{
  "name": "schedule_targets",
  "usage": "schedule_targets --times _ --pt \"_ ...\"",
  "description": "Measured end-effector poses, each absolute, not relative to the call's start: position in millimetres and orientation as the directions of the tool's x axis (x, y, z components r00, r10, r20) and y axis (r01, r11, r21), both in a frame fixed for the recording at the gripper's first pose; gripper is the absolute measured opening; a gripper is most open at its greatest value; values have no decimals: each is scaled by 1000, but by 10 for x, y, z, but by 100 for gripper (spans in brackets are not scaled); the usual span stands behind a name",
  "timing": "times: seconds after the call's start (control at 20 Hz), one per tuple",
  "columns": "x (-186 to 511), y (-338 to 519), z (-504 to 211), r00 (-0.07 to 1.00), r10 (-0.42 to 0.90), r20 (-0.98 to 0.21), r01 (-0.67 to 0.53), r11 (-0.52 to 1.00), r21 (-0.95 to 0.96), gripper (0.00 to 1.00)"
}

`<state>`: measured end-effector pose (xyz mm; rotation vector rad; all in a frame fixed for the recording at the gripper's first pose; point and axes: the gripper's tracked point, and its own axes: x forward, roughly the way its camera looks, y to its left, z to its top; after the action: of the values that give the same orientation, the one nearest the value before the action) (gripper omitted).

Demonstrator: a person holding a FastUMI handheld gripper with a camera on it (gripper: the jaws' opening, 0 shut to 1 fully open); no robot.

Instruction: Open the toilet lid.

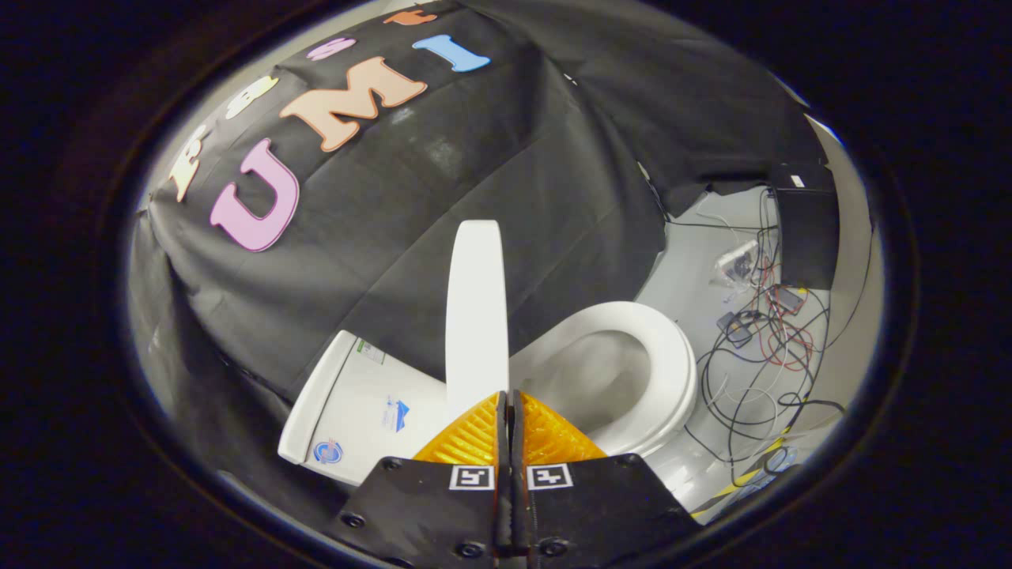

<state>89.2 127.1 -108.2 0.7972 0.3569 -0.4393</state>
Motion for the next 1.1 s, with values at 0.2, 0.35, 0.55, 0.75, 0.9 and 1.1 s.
schedule_targets --times 0.2,0.35,0.55,0.75,0.9,1.1 --pt "957 1385 -938 860 -246 -447 488 653 579 1" --pt "1005 1464 -850 866 -249 -433 474 685 554 1" --pt "1064 1576 -753 878 -238 -416 451 706 546 1" --pt "1118 1673 -671 887 -227 -402 430 724 540 1" --pt "1150 1728 -619 893 -222 -391 417 735 535 2" --pt "1190 1796 -569 900 -211 -380 401 741 539 3"
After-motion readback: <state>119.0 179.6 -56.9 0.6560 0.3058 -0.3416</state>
